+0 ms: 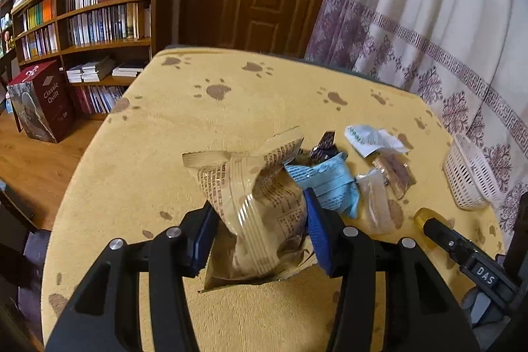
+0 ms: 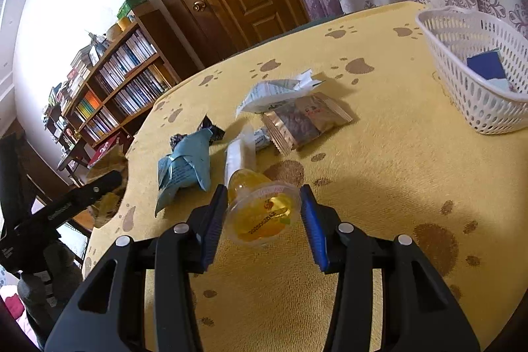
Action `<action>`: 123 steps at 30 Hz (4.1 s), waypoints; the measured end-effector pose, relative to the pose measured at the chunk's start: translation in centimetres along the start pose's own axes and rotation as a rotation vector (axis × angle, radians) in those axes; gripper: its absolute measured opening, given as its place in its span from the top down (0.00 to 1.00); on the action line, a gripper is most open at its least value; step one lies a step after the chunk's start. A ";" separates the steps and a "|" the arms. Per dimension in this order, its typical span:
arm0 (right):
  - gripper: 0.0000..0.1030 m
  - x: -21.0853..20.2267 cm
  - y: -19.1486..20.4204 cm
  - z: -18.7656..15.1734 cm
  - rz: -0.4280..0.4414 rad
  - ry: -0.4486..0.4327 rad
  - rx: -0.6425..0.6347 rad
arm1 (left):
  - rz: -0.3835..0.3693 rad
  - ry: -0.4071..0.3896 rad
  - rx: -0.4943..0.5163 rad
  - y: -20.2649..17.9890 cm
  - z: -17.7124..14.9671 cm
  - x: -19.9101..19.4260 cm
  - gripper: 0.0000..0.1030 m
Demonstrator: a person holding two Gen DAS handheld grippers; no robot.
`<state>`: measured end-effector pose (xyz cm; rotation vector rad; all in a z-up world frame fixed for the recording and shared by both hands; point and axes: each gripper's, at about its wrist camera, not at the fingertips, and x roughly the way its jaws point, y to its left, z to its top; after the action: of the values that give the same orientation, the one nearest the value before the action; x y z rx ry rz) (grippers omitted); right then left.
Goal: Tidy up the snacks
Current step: 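Drop the jelly cup into the white basket with right tool while left tool holds the tan bag, then carry the tan snack bag to the white basket and release it with left tool, then move both tools back toward the remaining snacks, left tool toward white packet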
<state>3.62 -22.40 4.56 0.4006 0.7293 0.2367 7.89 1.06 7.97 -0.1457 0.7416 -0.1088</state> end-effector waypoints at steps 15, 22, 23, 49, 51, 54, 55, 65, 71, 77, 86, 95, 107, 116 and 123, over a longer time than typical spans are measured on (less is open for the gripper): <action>0.55 -4.9 -3.6 3.0 -0.063 -0.140 0.060 | -0.057 -0.038 0.065 -3.3 0.5 -2.2 0.51; 0.55 -8.1 -6.5 5.8 -0.137 -0.251 0.105 | -0.062 -0.042 0.075 -4.1 0.5 -2.4 0.51; 0.55 -8.4 -6.9 6.2 -0.150 -0.265 0.111 | -0.064 -0.043 0.077 -4.2 0.5 -2.5 0.51; 0.43 -10.8 -12.9 5.7 -0.359 -0.394 0.199 | -0.087 -0.042 0.154 -8.1 0.8 -2.1 0.51; 0.43 -11.4 -13.0 5.0 -0.377 -0.408 0.204 | -0.095 -0.044 0.168 -8.8 0.9 -2.1 0.51; 0.43 -12.3 -13.3 4.0 -0.407 -0.431 0.214 | -0.110 -0.048 0.194 -10.1 1.1 -2.0 0.50; 0.43 -12.7 -13.4 3.5 -0.419 -0.440 0.221 | -0.116 -0.051 0.203 -10.6 1.2 -1.9 0.50; 0.43 -13.8 -15.3 -0.3 -0.492 -0.448 0.296 | -0.251 -0.061 0.295 -18.4 2.6 -0.4 0.50; 0.43 -13.1 -15.9 -1.3 -0.512 -0.431 0.312 | -0.359 -0.055 0.343 -24.4 3.5 1.2 0.50; 0.43 -12.2 -16.2 -2.0 -0.501 -0.401 0.315 | -0.433 -0.041 0.360 -29.4 4.2 3.3 0.50; 0.43 -11.6 -15.7 -2.0 -0.509 -0.397 0.289 | -0.507 -0.006 0.377 -34.5 4.6 6.7 0.50; 0.43 -11.5 -15.7 -2.0 -0.511 -0.396 0.281 | -0.564 0.010 0.313 -35.0 4.6 8.9 0.16; 0.39 -11.5 -15.7 -2.1 -0.514 -0.392 0.285 | -0.449 -0.043 0.333 -33.1 4.6 8.3 0.14; 0.38 -11.3 -15.9 -2.0 -0.522 -0.383 0.285 | -0.381 -0.105 0.403 -32.6 4.0 6.6 0.10; 0.38 -11.2 -16.0 -1.9 -0.530 -0.376 0.282 | -0.362 -0.132 0.417 -31.9 4.1 5.4 0.10</action>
<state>-4.63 -40.13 3.04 0.4865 0.4734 -0.4371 13.14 -30.78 12.77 0.1121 0.5410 -0.5889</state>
